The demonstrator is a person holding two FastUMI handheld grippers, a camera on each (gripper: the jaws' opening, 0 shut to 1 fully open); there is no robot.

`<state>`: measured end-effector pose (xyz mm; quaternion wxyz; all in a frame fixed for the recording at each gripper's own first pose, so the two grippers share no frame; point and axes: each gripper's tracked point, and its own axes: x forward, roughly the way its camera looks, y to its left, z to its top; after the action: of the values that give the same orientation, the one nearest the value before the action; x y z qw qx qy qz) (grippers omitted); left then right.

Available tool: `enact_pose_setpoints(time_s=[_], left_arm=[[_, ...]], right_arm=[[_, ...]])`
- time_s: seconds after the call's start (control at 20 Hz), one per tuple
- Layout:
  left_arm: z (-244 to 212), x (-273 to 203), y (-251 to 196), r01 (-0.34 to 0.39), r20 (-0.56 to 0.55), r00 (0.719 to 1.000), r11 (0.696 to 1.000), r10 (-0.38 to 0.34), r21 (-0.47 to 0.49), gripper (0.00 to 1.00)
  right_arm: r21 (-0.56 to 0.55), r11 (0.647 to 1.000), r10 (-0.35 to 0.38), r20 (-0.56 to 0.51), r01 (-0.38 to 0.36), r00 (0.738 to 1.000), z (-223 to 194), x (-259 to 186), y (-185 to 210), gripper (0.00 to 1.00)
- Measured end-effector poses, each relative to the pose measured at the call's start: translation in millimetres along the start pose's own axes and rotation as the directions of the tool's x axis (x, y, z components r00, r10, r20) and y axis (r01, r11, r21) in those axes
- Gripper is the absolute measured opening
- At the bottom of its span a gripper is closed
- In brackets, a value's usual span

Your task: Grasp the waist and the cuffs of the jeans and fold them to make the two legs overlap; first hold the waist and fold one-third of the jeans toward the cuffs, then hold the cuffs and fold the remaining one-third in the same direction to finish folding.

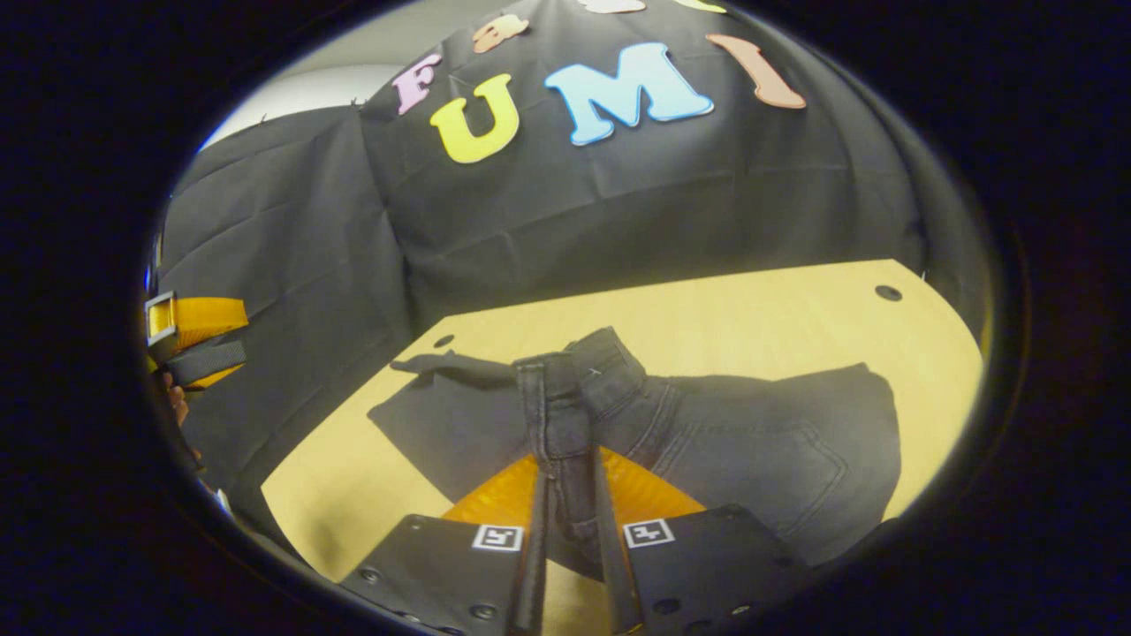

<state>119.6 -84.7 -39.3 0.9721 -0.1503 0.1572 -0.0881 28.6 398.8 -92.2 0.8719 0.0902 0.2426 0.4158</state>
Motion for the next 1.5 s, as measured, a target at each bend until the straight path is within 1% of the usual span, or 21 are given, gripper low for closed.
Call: enact_pose_setpoints(time_s=[0.05, 0.1, 0.15, 0.2, 0.25, 0.3, 0.35, 0.45, 0.65, 0.85, 0.9, 0.95, 1.0, 1.05, 1.1, 1.15, 1.2, 1.3, 1.35, 1.45, 1.5], left_arm=[[-3.7, 4.9, 4.9, -0.013, -0.016, 1.0, 1.0, 0.013, -0.022, 0.97], [-8.3, 10.5, 8.8, -0.024, -0.034, 0.999, 0.998, 0.023, -0.051, 0.97], [-13.6, 16.1, 15.4, -0.041, -0.055, 0.998, 0.995, 0.036, -0.09, 0.97], [-18.6, 22.7, 20.6, -0.056, -0.078, 0.996, 0.989, 0.046, -0.135, 0.97], [-25.3, 31.2, 27.0, -0.077, -0.103, 0.993, 0.98, 0.058, -0.183, 0.96], [-32.2, 39.4, 36.0, -0.095, -0.13, 0.989, 0.967, 0.066, -0.236, 1.0], [-39.7, 47.2, 47.5, -0.116, -0.154, 0.985, 0.95, 0.074, -0.29, 1.0], [-53.6, 72.1, 67.8, -0.153, -0.206, 0.976, 0.901, 0.073, -0.405, 1.0], [-76.0, 120.5, 117.3, -0.207, -0.272, 0.962, 0.744, 0.036, -0.635, 0.97], [-108.2, 147.5, 152.5, -0.263, -0.305, 0.951, 0.614, 0.037, -0.744, 1.0], [-111.5, 150.6, 160.8, -0.27, -0.31, 0.95, 0.591, 0.035, -0.76, 0.96], [-115.4, 158.2, 168.3, -0.275, -0.313, 0.949, 0.575, 0.033, -0.771, 1.0], [-118.1, 164.2, 173.6, -0.278, -0.317, 0.948, 0.565, 0.032, -0.776, 0.96], [-116.5, 173.6, 174.3, -0.261, -0.305, 0.952, 0.556, 0.014, -0.789, 1.0], [-114.2, 180.2, 174.7, -0.254, -0.3, 0.954, 0.552, 0.006, -0.794, 1.0], [-111.8, 191.5, 175.9, -0.247, -0.295, 0.956, 0.549, 0.001, -0.799, 0.96], [-109.4, 200.7, 176.2, -0.241, -0.291, 0.957, 0.545, -0.005, -0.803, 1.0], [-107.9, 216.3, 175.2, -0.231, -0.289, 0.957, 0.537, -0.024, -0.811, 0.89], [-110.1, 224.0, 176.0, -0.229, -0.292, 0.956, 0.534, -0.035, -0.814, 0.96], [-107.4, 236.0, 171.7, -0.204, -0.276, 0.959, 0.52, -0.064, -0.829, 0.92], [-106.5, 240.6, 169.1, -0.198, -0.271, 0.959, 0.497, -0.079, -0.845, 0.91]], right_arm=[[-0.003, 1.0, 0.008, -0.002, -0.008, 1.0, 0.9, -1.4, 1.7, 0.43], [-0.01, 1.0, 0.007, -0.002, -0.007, 1.0, 1.7, -4.2, 1.7, 0.44], [-0.022, 1.0, 0.0, -0.004, -0.001, 1.0, 3.8, -6.0, -0.7, 0.6], [-0.038, 0.999, -0.005, -0.011, 0.004, 1.0, 1.8, -12.7, -2.8, 0.7], [-0.055, 0.998, -0.023, -0.006, 0.023, 1.0, 6.5, -18.1, -9.5, 0.87], [-0.076, 0.996, -0.043, 0.01, 0.043, 0.999, 12.2, -26.7, -14.9, 0.82], [-0.083, 0.994, -0.065, 0.03, 0.067, 0.997, 21.8, -35.5, -21.8, 0.86], [-0.058, 0.992, -0.107, 0.073, 0.111, 0.992, 39.1, -60.7, -32.3, 0.86], [-0.024, 0.973, -0.221, 0.166, 0.228, 0.961, 77.1, -117.8, -57.9, 0.86], [0.07, 0.93, -0.366, 0.229, 0.36, 0.902, 99.8, -162.5, -87.3, 0.87], [0.1, 0.914, -0.405, 0.24, 0.393, 0.882, 103.9, -169.9, -94.9, 0.87], [0.129, 0.896, -0.444, 0.246, 0.424, 0.862, 108.4, -177.7, -102.7, 0.88], [0.155, 0.878, -0.479, 0.251, 0.454, 0.841, 111.1, -184.5, -109.2, 0.91], [0.171, 0.86, -0.51, 0.26, 0.481, 0.82, 116.2, -190.2, -115.5, 0.94], [0.184, 0.844, -0.537, 0.266, 0.505, 0.801, 118.5, -195.0, -121.4, 0.94], [0.198, 0.827, -0.562, 0.263, 0.526, 0.784, 120.3, -197.5, -127.1, 0.94], [0.209, 0.813, -0.582, 0.257, 0.544, 0.771, 119.9, -200.1, -131.1, 0.95], [0.219, 0.793, -0.608, 0.248, 0.568, 0.754, 120.5, -201.2, -137.8, 0.96], [0.224, 0.788, -0.615, 0.239, 0.573, 0.752, 121.1, -201.1, -140.2, 0.96], [0.231, 0.785, -0.619, 0.229, 0.575, 0.752, 122.2, -199.4, -140.2, 0.96], [0.227, 0.785, -0.618, 0.228, 0.576, 0.753, 124.9, -197.4, -140.0, 0.96]])
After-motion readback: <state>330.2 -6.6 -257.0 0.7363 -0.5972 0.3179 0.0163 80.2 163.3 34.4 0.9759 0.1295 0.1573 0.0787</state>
